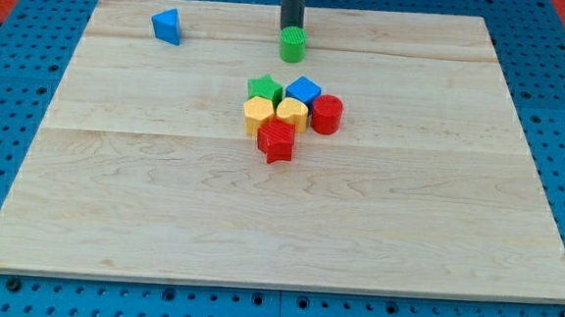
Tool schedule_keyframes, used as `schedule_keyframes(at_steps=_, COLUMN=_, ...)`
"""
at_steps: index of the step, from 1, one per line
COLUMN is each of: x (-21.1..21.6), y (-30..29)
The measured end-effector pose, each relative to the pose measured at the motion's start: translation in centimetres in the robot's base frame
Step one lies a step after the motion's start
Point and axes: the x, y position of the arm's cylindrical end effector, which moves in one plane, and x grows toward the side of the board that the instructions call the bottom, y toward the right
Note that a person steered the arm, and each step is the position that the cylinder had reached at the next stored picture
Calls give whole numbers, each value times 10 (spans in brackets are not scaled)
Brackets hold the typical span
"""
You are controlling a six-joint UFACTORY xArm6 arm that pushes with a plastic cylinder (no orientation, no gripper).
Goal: Push the green circle below the red circle
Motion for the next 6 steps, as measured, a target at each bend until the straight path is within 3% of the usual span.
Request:
schedule_keyframes(at_steps=3, x=58, y=-55)
schedule_keyframes(at_steps=6, x=56, y=35)
